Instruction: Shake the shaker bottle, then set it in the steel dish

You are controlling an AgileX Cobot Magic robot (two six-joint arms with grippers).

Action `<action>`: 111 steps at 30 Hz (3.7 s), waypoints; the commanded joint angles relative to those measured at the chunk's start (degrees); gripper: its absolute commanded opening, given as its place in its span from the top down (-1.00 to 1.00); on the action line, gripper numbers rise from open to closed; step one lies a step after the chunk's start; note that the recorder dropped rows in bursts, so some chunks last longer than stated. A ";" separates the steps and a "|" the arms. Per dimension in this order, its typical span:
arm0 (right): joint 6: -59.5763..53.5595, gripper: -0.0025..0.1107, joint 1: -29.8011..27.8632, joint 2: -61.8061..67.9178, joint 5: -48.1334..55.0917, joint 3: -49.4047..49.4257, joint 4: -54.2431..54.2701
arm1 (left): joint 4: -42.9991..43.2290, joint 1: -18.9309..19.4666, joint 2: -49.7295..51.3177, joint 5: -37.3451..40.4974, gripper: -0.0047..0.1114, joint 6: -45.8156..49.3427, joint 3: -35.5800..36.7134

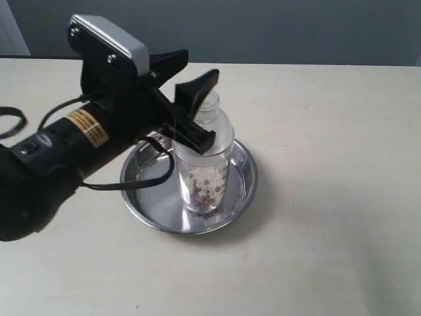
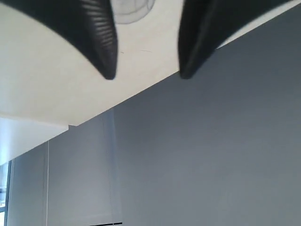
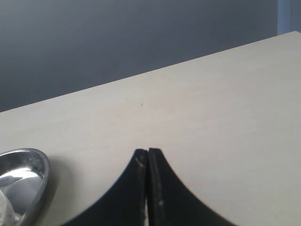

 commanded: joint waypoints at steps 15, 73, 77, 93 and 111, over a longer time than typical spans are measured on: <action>-0.16 0.97 -0.18 -0.28 -0.61 0.04 -0.07 | -31.19 0.02 -41.55 32.30 0.91 38.33 -0.17; -0.16 0.97 -0.18 -0.28 -0.61 0.04 -0.07 | 0.59 33.65 -84.28 69.04 0.91 -10.55 32.79; -0.16 0.97 -0.18 -0.28 -0.61 0.04 -0.07 | 1.09 33.65 -84.28 67.67 0.91 -10.22 32.79; -0.16 0.97 -0.18 -0.28 -0.61 0.04 -0.07 | 7.15 33.65 -84.28 59.11 0.91 -10.12 32.79; -0.16 0.97 -0.18 -0.28 -0.61 0.04 -0.07 | 7.40 33.65 -84.28 59.20 0.91 -10.12 32.79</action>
